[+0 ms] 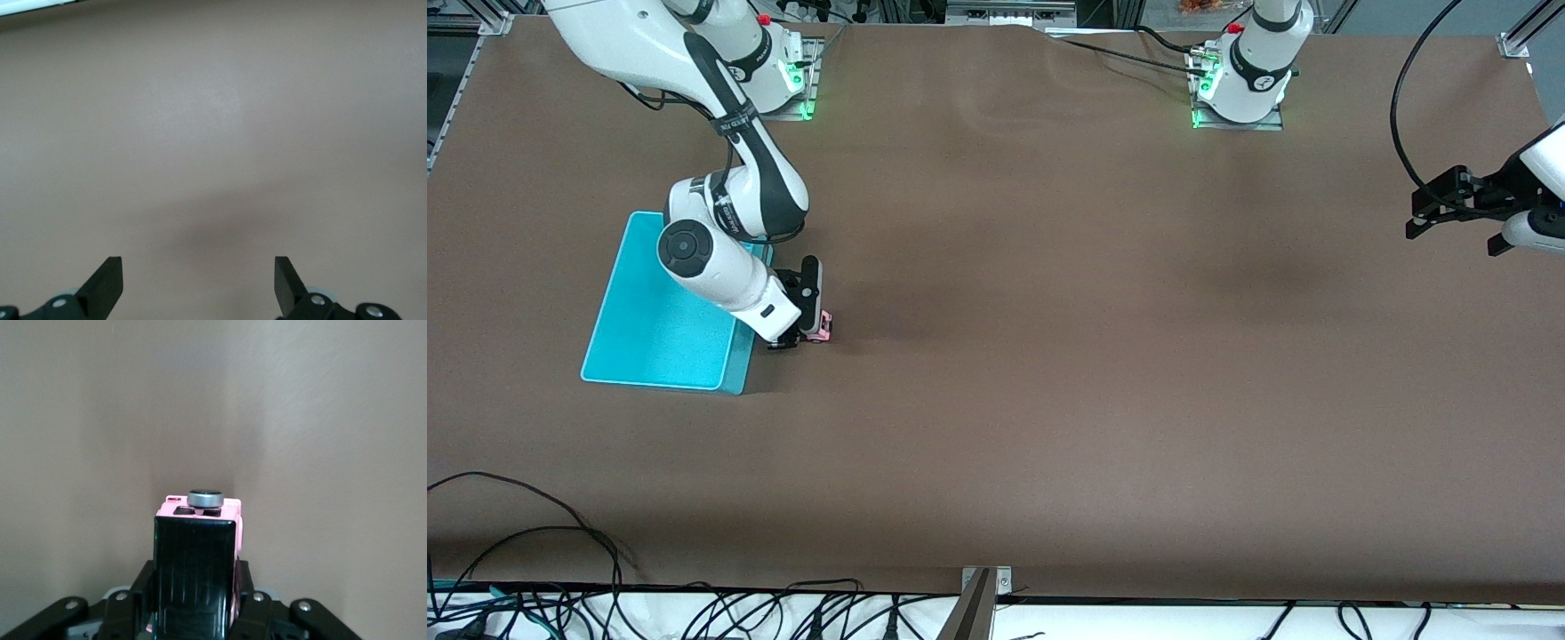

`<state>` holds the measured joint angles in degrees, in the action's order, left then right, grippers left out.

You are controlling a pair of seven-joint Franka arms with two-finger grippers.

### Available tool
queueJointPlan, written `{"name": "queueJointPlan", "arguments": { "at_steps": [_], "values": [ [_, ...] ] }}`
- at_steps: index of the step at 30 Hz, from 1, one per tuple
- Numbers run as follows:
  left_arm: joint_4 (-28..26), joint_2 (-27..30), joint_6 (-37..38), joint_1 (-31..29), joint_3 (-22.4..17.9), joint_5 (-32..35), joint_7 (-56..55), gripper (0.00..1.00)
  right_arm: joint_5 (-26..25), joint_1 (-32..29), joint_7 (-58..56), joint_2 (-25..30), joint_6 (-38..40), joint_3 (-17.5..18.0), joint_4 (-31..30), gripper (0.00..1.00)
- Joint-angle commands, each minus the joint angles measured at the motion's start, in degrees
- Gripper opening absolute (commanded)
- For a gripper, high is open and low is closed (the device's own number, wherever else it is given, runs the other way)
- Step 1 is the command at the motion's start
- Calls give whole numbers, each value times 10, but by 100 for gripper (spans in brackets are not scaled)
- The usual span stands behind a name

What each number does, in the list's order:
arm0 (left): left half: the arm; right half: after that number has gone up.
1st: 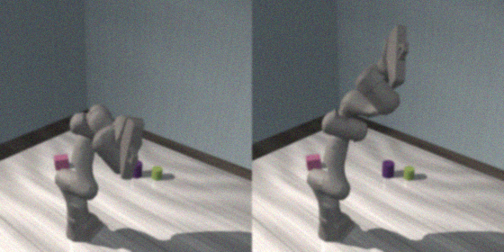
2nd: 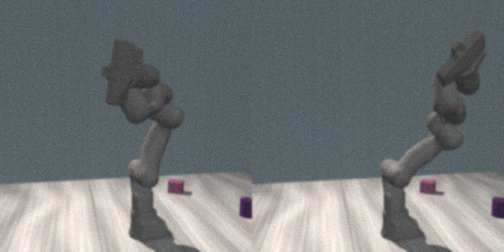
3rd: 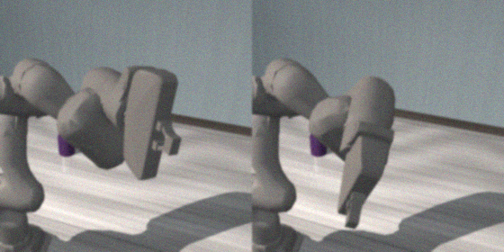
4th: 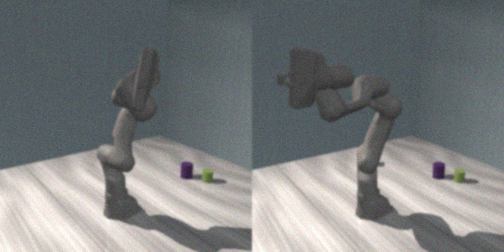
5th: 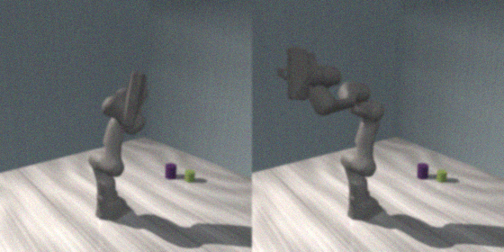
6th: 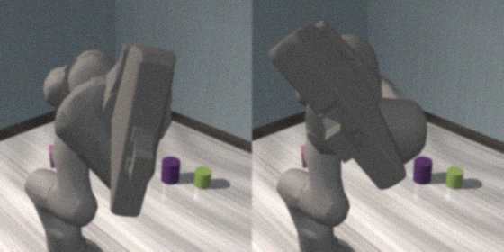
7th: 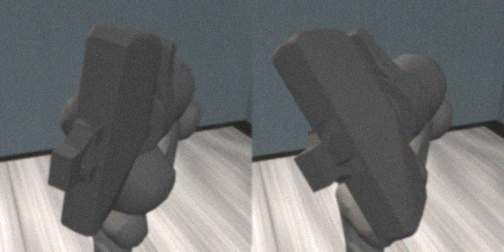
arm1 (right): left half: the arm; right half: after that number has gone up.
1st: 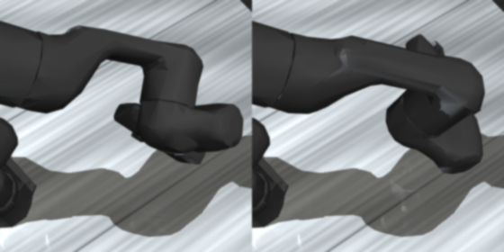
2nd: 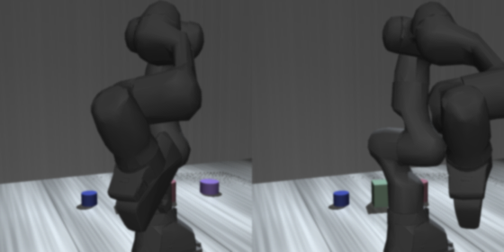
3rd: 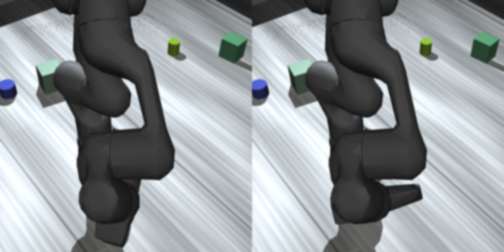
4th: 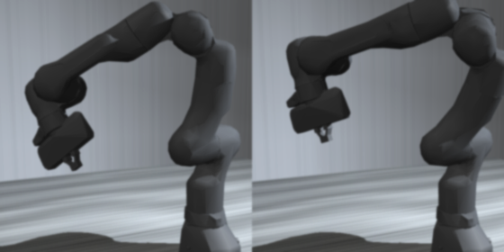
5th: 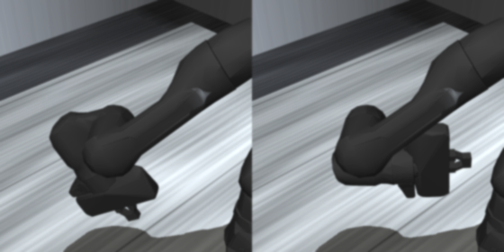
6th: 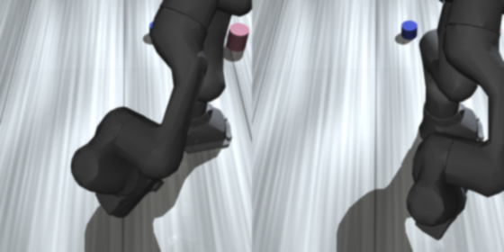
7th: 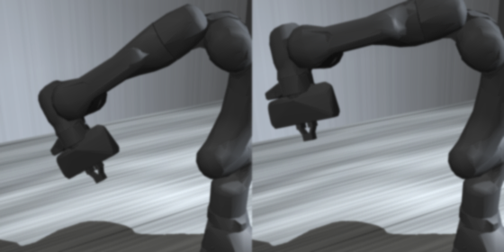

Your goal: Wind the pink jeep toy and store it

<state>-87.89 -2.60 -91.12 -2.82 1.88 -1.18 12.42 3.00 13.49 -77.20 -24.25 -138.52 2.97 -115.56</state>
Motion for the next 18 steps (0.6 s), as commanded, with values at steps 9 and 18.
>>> {"name": "queueJointPlan", "arguments": {
  "at_steps": [9,18],
  "values": [
    [25,-8,9,-1,1,-11,4,100,10,2,56,29,273,-6,203,16],
    [26,-12,9,-1,1,-11,4,100,10,-3,53,69,434,-40,267,16]
  ]
}}
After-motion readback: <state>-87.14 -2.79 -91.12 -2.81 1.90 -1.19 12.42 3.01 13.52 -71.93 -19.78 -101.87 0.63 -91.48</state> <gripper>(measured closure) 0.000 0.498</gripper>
